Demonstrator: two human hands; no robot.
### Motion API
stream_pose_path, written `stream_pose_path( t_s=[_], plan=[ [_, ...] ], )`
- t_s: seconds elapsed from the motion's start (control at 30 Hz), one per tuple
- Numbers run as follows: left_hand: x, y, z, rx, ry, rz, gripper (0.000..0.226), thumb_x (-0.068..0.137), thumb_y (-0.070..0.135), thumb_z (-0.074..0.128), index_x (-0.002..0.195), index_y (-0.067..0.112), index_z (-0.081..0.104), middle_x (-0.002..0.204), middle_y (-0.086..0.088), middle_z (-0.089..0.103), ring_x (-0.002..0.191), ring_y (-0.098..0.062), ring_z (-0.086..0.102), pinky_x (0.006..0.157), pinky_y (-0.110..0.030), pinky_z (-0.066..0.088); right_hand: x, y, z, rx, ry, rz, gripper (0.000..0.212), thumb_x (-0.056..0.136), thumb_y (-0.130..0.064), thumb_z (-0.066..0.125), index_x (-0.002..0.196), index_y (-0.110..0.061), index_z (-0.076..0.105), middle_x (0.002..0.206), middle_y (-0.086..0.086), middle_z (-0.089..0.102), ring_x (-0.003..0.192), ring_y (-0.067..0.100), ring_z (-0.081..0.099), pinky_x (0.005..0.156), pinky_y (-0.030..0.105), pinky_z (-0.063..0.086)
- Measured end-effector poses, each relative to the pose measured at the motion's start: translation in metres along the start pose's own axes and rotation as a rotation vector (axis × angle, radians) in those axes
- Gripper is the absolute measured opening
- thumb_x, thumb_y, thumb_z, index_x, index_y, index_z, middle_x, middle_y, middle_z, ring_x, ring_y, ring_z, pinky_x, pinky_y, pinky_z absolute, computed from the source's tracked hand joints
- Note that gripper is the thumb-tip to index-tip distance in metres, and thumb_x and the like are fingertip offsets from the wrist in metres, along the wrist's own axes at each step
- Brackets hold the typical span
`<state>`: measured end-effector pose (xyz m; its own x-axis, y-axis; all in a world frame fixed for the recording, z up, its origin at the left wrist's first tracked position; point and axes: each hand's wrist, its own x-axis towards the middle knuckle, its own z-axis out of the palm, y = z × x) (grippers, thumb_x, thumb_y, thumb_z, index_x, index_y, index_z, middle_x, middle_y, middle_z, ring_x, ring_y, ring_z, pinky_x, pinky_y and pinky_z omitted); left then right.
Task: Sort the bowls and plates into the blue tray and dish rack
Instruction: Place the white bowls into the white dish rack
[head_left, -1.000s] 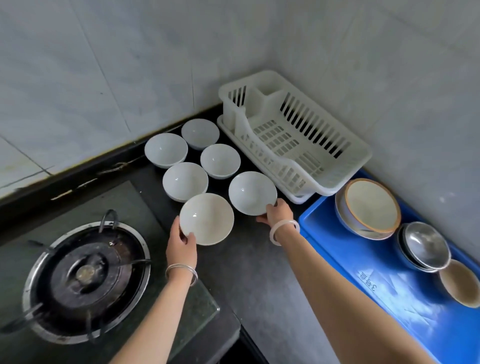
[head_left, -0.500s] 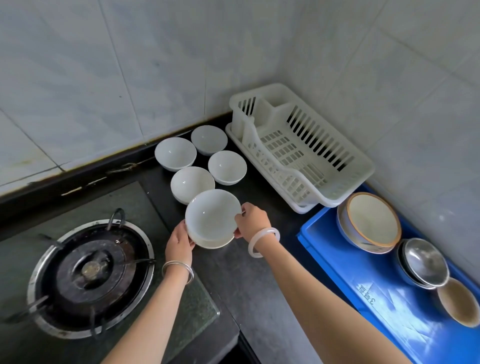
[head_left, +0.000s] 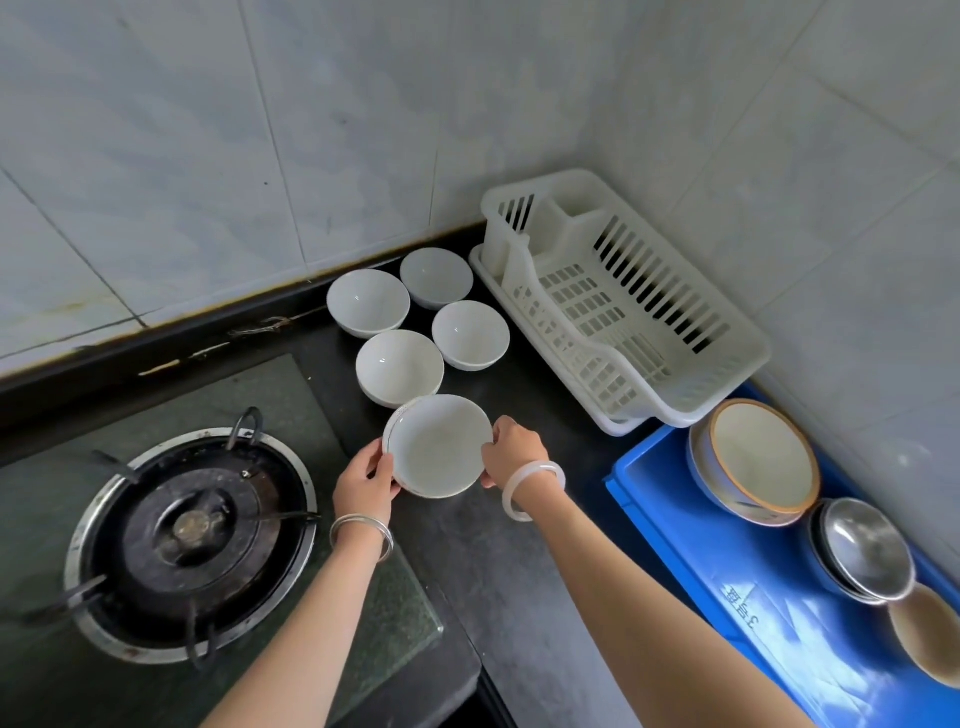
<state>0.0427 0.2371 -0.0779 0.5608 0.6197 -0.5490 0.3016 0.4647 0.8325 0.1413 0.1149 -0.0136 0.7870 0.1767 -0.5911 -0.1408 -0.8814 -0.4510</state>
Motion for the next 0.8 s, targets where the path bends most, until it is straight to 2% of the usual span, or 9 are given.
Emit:
stream_pose_path(
  t_s=[0.1, 0.17, 0.23, 0.4, 0.47, 0.53, 0.6, 0.73, 0.8],
  plan=[
    [0.003, 0.001, -0.002, 0.019, -0.009, -0.027, 0.033, 0.09, 0.004, 0.048, 0.121, 0.007, 0.058, 0.124, -0.018, 0.058, 0.11, -0.032, 0.058, 0.091, -0.044, 0.051, 0.005, 0.004, 0.001, 0.021, 0.008, -0.011, 0.01, 0.086, -0.008, 0.038, 0.084, -0.017, 0.042, 0.082, 0.012, 0.068, 0.071, 0.026, 0.069, 0.063, 0.034, 0.054],
    [0.005, 0.001, -0.002, 0.011, -0.017, -0.051, 0.034, 0.09, 0.005, 0.048, 0.122, 0.007, 0.058, 0.125, -0.018, 0.058, 0.116, -0.034, 0.055, 0.09, -0.044, 0.051, 0.011, 0.008, 0.001, 0.045, 0.006, -0.001, 0.009, 0.086, -0.011, 0.043, 0.082, -0.019, 0.042, 0.077, 0.009, 0.064, 0.066, 0.025, 0.065, 0.072, 0.038, 0.058],
    [0.005, 0.002, -0.003, 0.006, -0.029, -0.065, 0.034, 0.09, 0.009, 0.049, 0.123, 0.01, 0.056, 0.125, -0.016, 0.058, 0.116, -0.033, 0.055, 0.087, -0.041, 0.051, 0.014, 0.012, 0.0, 0.112, -0.034, 0.053, 0.006, 0.088, -0.018, 0.05, 0.093, -0.019, 0.046, 0.08, 0.007, 0.062, 0.068, 0.023, 0.064, 0.077, 0.04, 0.059],
    [0.002, 0.005, -0.003, -0.018, -0.063, -0.106, 0.032, 0.093, 0.016, 0.047, 0.125, 0.017, 0.053, 0.119, -0.008, 0.059, 0.106, -0.031, 0.058, 0.084, -0.038, 0.049, 0.016, 0.017, 0.0, 0.515, -0.246, 0.157, 0.042, 0.091, -0.018, 0.055, 0.13, -0.03, 0.044, 0.112, 0.011, 0.063, 0.089, 0.027, 0.068, 0.07, 0.038, 0.059],
    [0.001, 0.006, -0.003, -0.052, -0.063, -0.132, 0.03, 0.094, 0.018, 0.046, 0.124, 0.018, 0.053, 0.116, -0.008, 0.059, 0.1, -0.03, 0.059, 0.083, -0.037, 0.048, 0.016, 0.019, 0.003, 0.674, -0.293, 0.174, 0.043, 0.093, -0.014, 0.054, 0.132, -0.03, 0.045, 0.109, 0.007, 0.063, 0.088, 0.028, 0.068, 0.073, 0.041, 0.059],
    [0.0, 0.008, -0.002, -0.055, -0.056, -0.132, 0.03, 0.095, 0.019, 0.045, 0.124, 0.018, 0.053, 0.114, -0.007, 0.058, 0.098, -0.03, 0.059, 0.083, -0.037, 0.048, 0.017, 0.021, 0.007, 0.733, -0.276, 0.159, 0.042, 0.093, -0.011, 0.053, 0.131, -0.027, 0.048, 0.096, -0.002, 0.062, 0.081, 0.024, 0.067, 0.078, 0.043, 0.058],
    [-0.002, 0.01, 0.0, -0.024, -0.053, -0.121, 0.031, 0.095, 0.018, 0.045, 0.124, 0.017, 0.054, 0.114, -0.007, 0.059, 0.097, -0.031, 0.06, 0.083, -0.038, 0.05, 0.017, 0.023, 0.009, 0.749, -0.241, 0.134, 0.041, 0.093, -0.009, 0.052, 0.131, -0.024, 0.05, 0.094, -0.004, 0.06, 0.079, 0.021, 0.065, 0.081, 0.044, 0.058],
    [-0.007, 0.024, 0.009, 0.026, -0.063, -0.066, 0.024, 0.092, 0.019, 0.048, 0.113, 0.021, 0.059, 0.111, -0.008, 0.062, 0.099, -0.032, 0.063, 0.078, -0.035, 0.053, 0.013, 0.028, -0.001, 0.816, -0.196, 0.106, 0.04, 0.092, -0.008, 0.054, 0.13, -0.021, 0.051, 0.118, 0.007, 0.06, 0.1, 0.03, 0.064, 0.077, 0.043, 0.059],
    [-0.011, 0.035, 0.019, 0.035, -0.084, -0.026, 0.018, 0.091, 0.019, 0.049, 0.104, 0.024, 0.061, 0.107, -0.008, 0.064, 0.097, -0.03, 0.064, 0.069, -0.031, 0.055, 0.012, 0.032, -0.015, 0.849, -0.164, 0.072, 0.04, 0.091, -0.008, 0.054, 0.129, -0.021, 0.052, 0.12, 0.01, 0.061, 0.101, 0.03, 0.063, 0.072, 0.041, 0.059]
  ],
)
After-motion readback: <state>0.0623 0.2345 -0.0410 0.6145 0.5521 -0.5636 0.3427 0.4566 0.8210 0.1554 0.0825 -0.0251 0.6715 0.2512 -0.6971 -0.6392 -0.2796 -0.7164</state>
